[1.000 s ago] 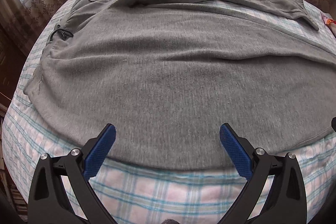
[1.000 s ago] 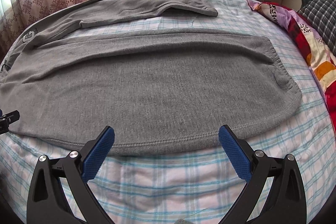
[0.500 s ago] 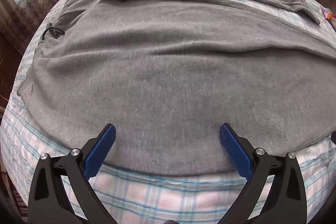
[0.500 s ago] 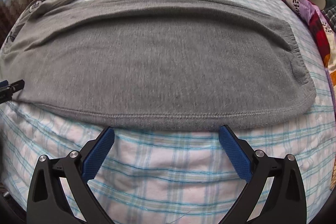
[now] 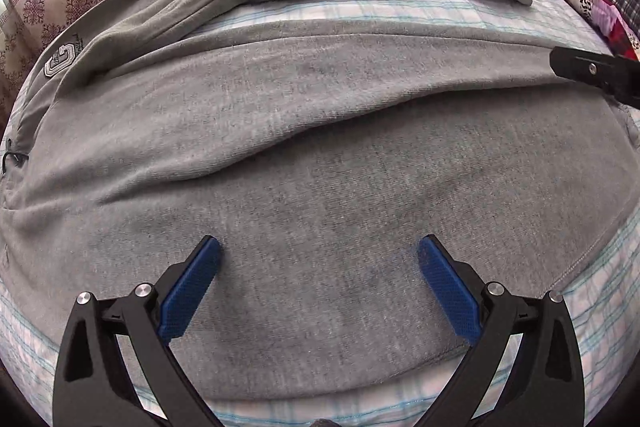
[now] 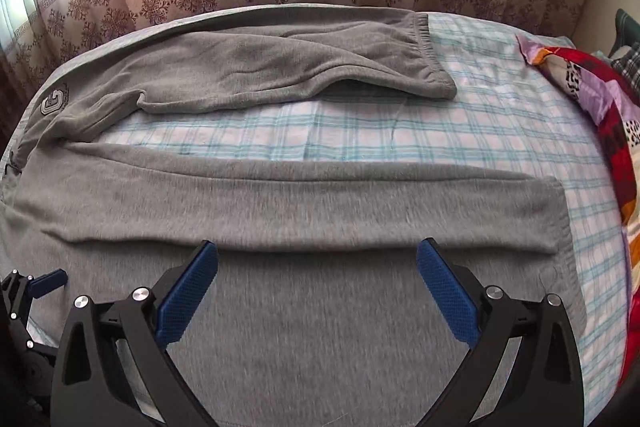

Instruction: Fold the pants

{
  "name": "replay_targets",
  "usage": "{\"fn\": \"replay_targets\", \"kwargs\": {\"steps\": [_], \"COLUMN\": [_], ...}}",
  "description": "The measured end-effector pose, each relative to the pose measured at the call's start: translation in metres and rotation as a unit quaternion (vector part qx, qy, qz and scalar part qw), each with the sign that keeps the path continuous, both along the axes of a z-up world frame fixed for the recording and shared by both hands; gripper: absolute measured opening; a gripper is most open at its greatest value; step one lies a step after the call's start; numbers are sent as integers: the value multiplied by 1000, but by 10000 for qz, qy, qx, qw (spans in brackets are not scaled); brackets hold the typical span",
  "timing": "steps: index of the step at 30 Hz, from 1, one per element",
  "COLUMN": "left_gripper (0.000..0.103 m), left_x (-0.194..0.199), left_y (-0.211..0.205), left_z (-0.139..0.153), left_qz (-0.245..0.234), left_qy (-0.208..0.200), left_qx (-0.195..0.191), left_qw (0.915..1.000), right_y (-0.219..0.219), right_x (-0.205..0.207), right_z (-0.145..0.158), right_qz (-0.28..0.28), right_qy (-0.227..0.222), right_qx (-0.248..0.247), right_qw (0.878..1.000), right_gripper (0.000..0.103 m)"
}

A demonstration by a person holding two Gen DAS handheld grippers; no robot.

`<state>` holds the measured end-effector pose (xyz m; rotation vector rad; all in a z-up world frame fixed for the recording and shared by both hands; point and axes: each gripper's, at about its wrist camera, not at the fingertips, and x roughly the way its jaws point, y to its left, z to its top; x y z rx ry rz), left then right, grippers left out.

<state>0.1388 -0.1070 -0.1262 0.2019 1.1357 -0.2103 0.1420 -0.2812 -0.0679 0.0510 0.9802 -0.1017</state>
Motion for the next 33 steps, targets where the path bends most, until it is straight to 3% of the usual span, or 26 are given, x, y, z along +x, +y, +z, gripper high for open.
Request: {"fn": "replay_targets", "kwargs": {"steps": [10, 20, 27, 33], "left_gripper": [101, 101, 101, 101], "left_x": [4, 7, 48, 103], "left_y": [3, 8, 19, 33], "left_z": [-7, 0, 33, 13], "left_qz": [45, 51, 308, 645], "left_qy": [3, 114, -392, -243], "left_qx": [-79, -217, -295, -31], "left_qw": [10000, 9997, 9983, 9976], "right_y": [7, 10, 7, 6], "right_x": [53, 97, 98, 103], "right_z": [-49, -60, -57, -57], "right_qz": [63, -179, -206, -67], "right_qy": [645, 594, 167, 188], "right_qx": [-84, -331, -413, -407], "right_qw": [9979, 9975, 9988, 9990], "right_gripper": [98, 98, 98, 98]}}
